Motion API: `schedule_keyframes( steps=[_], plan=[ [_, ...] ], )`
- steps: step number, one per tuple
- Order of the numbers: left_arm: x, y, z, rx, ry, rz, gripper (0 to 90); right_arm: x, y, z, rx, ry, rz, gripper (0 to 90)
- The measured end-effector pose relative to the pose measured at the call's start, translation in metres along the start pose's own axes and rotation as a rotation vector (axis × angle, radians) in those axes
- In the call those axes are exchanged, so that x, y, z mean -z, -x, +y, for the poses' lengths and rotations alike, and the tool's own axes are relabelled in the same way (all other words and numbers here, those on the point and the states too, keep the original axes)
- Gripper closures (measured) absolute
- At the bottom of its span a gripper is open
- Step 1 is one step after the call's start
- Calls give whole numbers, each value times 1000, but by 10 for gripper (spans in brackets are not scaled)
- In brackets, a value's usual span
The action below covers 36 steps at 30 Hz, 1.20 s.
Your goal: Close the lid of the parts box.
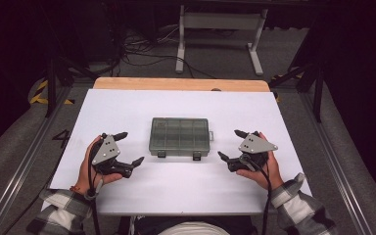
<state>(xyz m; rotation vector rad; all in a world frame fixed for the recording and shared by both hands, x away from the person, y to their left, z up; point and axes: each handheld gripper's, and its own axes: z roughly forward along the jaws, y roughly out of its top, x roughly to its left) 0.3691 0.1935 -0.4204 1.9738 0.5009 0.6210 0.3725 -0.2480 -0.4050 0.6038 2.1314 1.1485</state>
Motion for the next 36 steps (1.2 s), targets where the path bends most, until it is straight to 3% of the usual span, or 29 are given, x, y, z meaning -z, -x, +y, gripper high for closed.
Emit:
schedule_keyframes(
  steps=[21, 27, 36],
  plan=[
    [30, -3, -20, 21, -27, 42, 50, 21, 4, -20, -5, -32, -58, 100],
    [37, -5, -28, 52, -32, 49, 50, 29, 5, -26, -20, -35, -70, 99],
    [42, -3, -38, 64, -53, 40, 49, 39, 5, -37, -24, -49, -88, 95]
  ],
)
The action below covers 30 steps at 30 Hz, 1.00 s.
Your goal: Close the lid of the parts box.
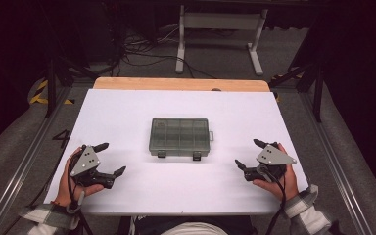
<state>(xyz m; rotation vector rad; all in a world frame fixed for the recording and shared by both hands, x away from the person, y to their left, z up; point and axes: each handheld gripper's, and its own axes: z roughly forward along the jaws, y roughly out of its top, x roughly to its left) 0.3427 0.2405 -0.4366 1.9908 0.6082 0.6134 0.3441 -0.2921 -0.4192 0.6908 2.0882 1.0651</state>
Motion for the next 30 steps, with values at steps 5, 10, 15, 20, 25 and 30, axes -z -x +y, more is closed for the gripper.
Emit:
schedule_keyframes(
  steps=[5, 10, 15, 20, 25, 30],
  plan=[
    [2, 0, -4, 15, -2, 0, 46, 5, 1, -6, 2, -8, -7, 89],
    [4, 1, -8, 12, -9, 1, 41, 9, 1, -11, 5, -10, -15, 87],
    [5, 3, -12, 30, -12, -2, 41, 14, 3, -18, -13, -12, -20, 84],
    [5, 6, -16, 35, -25, 1, 38, 18, 2, -25, -22, -22, -22, 81],
    [6, 7, -18, 45, -25, 1, 39, 19, -1, -31, -26, -33, -12, 80],
    [6, 7, -18, 46, -23, 3, 38, 19, -4, -31, -17, -31, -6, 78]
  ],
)
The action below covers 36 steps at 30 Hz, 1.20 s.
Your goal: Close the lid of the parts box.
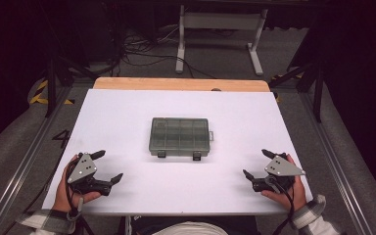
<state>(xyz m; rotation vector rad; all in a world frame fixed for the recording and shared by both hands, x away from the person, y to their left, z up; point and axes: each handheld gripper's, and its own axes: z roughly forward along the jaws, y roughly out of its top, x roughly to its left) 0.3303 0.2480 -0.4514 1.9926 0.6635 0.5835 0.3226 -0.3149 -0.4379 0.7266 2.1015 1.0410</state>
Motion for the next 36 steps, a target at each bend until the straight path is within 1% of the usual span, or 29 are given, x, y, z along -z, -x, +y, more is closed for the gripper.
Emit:
schedule_keyframes(
  steps=[4, 7, 13, 15, 20, 23, 28, 35, 36],
  plan=[
    [0, 1, 1, -3, 7, 3, 39, 0, -2, 1, 6, -1, 9, 78],
    [0, 0, 1, -12, 4, 0, 38, 0, -2, 2, 9, 3, 9, 78],
    [0, 1, 1, -10, 9, -1, 38, 0, -2, 3, 11, 9, 5, 78],
    [0, 1, 1, -15, 5, -3, 38, 1, -2, 3, 10, 14, 4, 78],
    [-2, 2, 2, -13, 1, -10, 37, 3, -1, 4, 4, 24, 5, 78],
    [-3, 2, 2, -17, -3, -10, 37, 3, -2, 4, 3, 21, 7, 78],
    [-4, 1, 2, -11, -5, -9, 38, 3, -2, 6, 2, 25, 13, 78],
    [-6, 1, 3, -12, -6, -10, 38, 3, -4, 7, 6, 33, 28, 78],
    [-6, 1, 3, -12, -6, -10, 38, 3, -4, 7, 12, 32, 25, 78]
  ],
)
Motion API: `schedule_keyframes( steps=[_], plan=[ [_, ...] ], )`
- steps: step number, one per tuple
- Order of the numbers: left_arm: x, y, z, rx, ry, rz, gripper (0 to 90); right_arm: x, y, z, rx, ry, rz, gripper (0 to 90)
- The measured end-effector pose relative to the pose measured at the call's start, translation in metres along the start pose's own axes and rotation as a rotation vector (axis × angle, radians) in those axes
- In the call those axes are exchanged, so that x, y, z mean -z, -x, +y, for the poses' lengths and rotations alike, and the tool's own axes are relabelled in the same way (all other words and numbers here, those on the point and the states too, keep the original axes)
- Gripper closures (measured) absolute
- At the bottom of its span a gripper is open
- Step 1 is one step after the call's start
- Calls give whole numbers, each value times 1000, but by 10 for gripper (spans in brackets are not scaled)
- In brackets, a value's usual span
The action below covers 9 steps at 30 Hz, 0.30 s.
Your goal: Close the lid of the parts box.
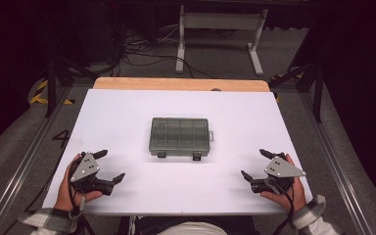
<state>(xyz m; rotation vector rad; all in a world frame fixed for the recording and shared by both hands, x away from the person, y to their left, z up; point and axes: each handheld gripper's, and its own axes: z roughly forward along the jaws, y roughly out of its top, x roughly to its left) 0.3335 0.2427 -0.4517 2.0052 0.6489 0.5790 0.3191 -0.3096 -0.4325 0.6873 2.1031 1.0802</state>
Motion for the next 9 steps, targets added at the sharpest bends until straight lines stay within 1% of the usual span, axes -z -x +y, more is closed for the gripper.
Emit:
schedule_keyframes(
  steps=[3, 9],
  plan=[
    [0, 0, 1, -10, -1, -3, 38, 0, -1, 0, 4, -2, 0, 78],
    [-1, -1, 0, -5, 0, -6, 38, 0, 0, 1, 0, 7, 0, 78]
  ],
)
